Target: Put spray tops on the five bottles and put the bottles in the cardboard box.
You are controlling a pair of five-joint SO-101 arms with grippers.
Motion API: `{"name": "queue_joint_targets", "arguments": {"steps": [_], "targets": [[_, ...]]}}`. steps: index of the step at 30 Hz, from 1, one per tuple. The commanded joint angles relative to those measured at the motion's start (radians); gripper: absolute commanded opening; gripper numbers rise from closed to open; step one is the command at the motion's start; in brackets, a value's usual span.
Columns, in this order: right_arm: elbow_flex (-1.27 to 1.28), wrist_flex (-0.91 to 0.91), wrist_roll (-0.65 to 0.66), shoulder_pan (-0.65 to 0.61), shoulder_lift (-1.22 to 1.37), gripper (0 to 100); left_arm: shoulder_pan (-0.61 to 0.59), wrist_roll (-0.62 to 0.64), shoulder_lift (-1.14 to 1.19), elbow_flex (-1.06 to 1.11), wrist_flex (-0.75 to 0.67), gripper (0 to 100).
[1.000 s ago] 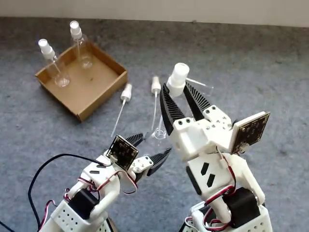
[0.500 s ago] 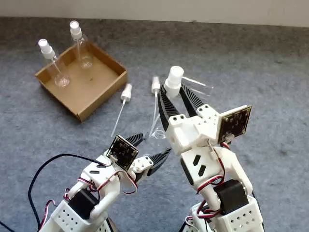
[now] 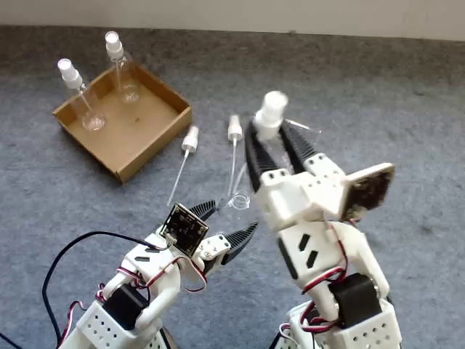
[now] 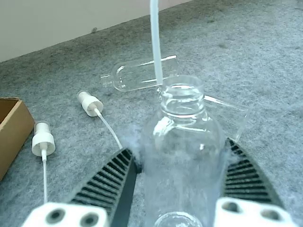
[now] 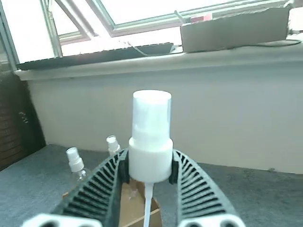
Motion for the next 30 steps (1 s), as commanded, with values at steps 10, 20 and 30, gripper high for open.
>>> {"name": "queue_joint_targets", "arguments": {"steps": [10, 20, 30], "targets": [[-0.073, 0.062, 0.003, 0.024, -0.010, 3.4, 0.005, 0.005, -0.016, 0.022, 0.000, 15], [-0.142, 0.059, 0.008, -0.004, -0.010, 3.4, 0.005, 0.005, -0.016, 0.022, 0.000, 15], [-0.145, 0.062, 0.003, -0.010, -0.010, 3.3, 0.005, 0.005, -0.016, 0.022, 0.000, 15]]}}
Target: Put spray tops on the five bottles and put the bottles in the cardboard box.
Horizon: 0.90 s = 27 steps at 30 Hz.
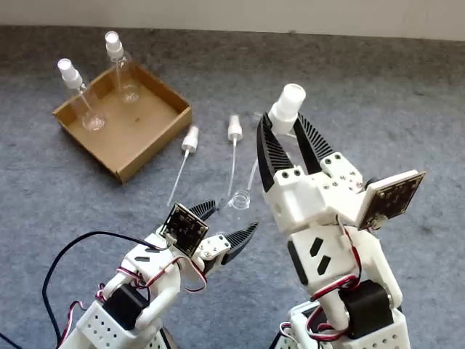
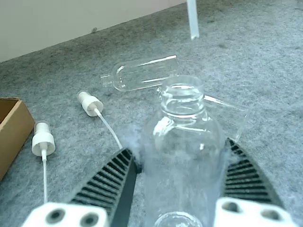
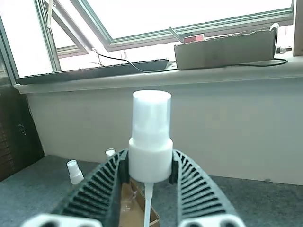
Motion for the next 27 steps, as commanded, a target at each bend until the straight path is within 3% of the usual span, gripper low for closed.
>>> {"name": "queue_joint_targets", "arguments": {"steps": [1, 13, 22, 27], "targets": [[-0.027, 0.002, 0.003, -0.012, -0.010, 3.3, 0.005, 0.005, -0.016, 0.022, 0.000, 15], [0.116, 0.001, 0.002, -0.016, -0.012, 3.3, 0.005, 0.005, -0.016, 0.022, 0.000, 15], [0.122, 0.004, 0.006, -0.107, -0.012, 3.3, 0.005, 0.005, -0.016, 0.022, -0.002, 15], [0.120, 0.196, 0.008, -0.111, -0.012, 3.4, 0.005, 0.005, -0.016, 0.022, -0.006, 15]]}}
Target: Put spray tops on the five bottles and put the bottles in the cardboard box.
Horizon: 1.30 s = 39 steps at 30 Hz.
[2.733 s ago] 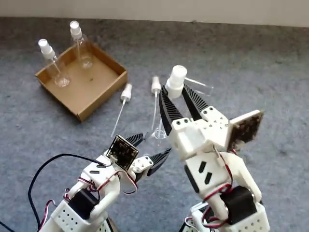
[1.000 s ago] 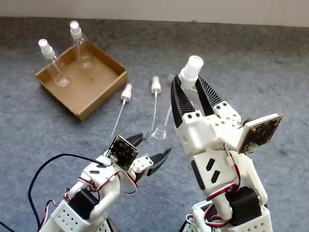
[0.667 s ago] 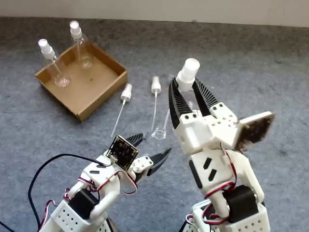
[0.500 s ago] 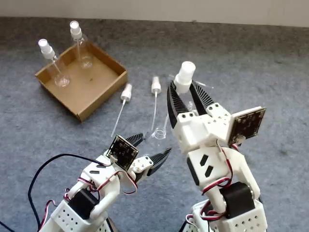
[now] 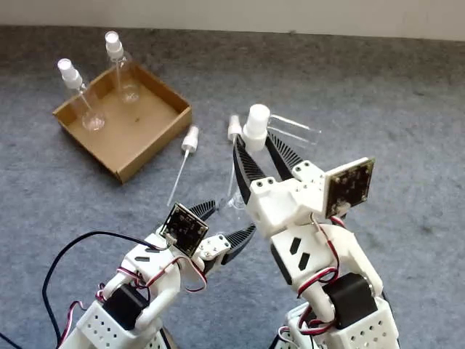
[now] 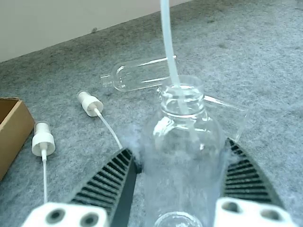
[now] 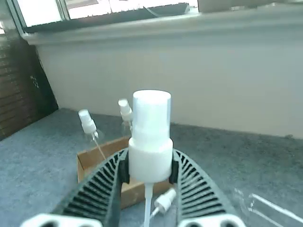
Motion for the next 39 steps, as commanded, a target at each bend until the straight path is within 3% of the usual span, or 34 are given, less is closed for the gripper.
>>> {"name": "queue_joint_targets", "arguments": {"steps": [1, 8, 15, 24, 28, 34, 39], "targets": [[-0.015, 0.139, 0.008, -0.015, -0.008, 3.4, 0.005, 0.005, -0.016, 0.022, -0.006, 15], [-0.018, 0.294, 0.009, -0.053, -0.008, 4.6, 0.005, 0.005, -0.016, 0.022, -0.006, 15], [-0.019, 0.380, 0.009, -0.081, -0.008, 20.6, 0.005, 0.005, -0.016, 0.022, -0.006, 15], [-0.231, 0.383, 0.009, -0.071, -0.010, 20.5, 0.005, 0.005, -0.016, 0.022, -0.006, 15], [-0.268, 0.374, 0.008, 0.056, -0.008, 18.1, 0.005, 0.005, -0.016, 0.022, -0.005, 15], [-0.239, 0.282, 0.011, 0.255, -0.002, 0.1, 0.005, 0.005, -0.016, 0.022, -0.005, 15], [-0.038, 0.094, 0.011, 0.303, -0.007, 0.5, 0.005, 0.005, -0.016, 0.022, -0.003, 15]]}}
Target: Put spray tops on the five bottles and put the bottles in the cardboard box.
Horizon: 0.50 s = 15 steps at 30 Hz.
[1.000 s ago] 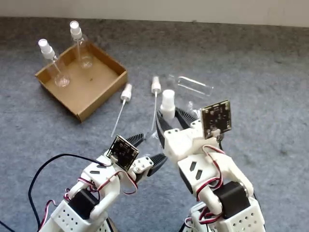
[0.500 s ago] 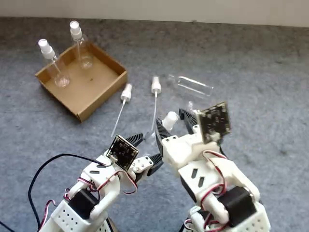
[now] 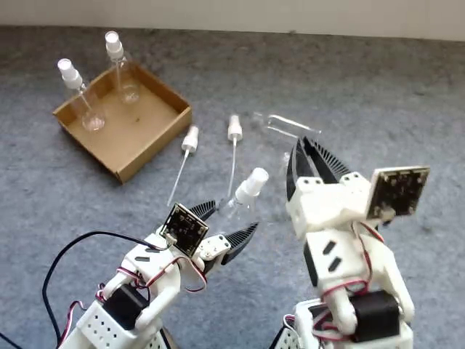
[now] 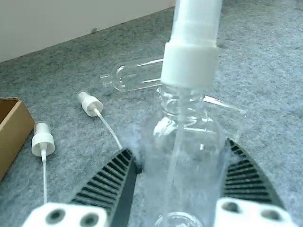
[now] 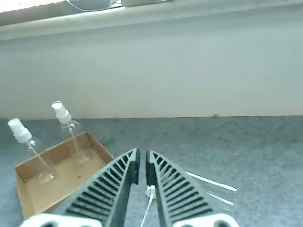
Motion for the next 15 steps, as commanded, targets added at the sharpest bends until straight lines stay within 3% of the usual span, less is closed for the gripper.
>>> {"name": "queue_joint_targets", "arguments": {"steps": [1, 8, 15], "targets": [[0.116, -0.148, 0.011, 0.025, 0.005, 0.5, 0.005, 0.005, -0.016, 0.022, -0.003, 15], [0.325, -0.357, 0.012, 0.022, 0.005, 0.5, 0.005, 0.005, -0.016, 0.022, -0.003, 15], [0.372, -0.369, 0.012, -0.074, 0.005, 0.5, 0.005, 0.005, -0.016, 0.022, -0.003, 15]]}}
